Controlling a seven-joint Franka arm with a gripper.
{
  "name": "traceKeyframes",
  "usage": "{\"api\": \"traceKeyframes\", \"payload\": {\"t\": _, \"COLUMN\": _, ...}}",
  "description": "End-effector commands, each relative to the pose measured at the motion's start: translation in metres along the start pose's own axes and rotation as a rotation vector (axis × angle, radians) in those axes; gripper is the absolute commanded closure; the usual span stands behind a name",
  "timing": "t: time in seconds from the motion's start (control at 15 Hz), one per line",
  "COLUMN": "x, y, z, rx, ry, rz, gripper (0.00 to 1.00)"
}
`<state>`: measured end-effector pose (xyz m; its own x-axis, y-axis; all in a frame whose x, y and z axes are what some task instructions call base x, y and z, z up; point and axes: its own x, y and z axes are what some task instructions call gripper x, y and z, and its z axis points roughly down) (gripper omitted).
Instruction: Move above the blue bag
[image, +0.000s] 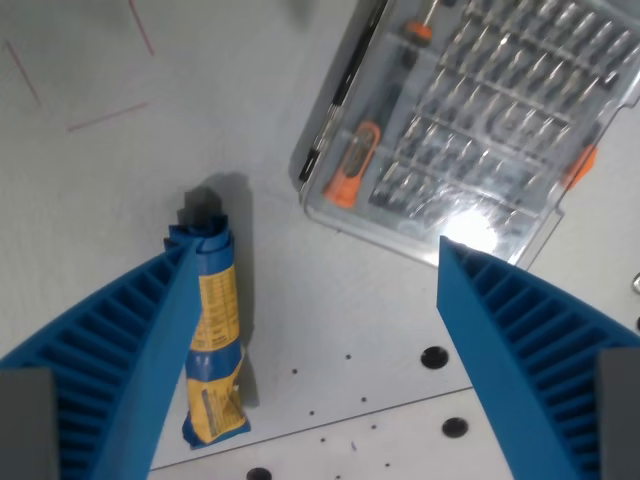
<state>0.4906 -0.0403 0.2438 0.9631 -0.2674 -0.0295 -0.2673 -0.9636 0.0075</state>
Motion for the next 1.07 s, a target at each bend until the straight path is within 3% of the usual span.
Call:
{"api": "traceKeyframes", "payload": {"t": 0.07, "x": -0.01, "y": -0.006, "z": 0.008, "rx": 0.013, "ry": 0.068, "rz": 0.045, "gripper": 0.0}}
{"api": "traceKeyframes", "payload": {"t": 1.07, "x": -0.057, "y": -0.037, "z": 0.055, "rx": 0.032, "ry": 0.093, "rz": 0.107, "gripper": 0.0}}
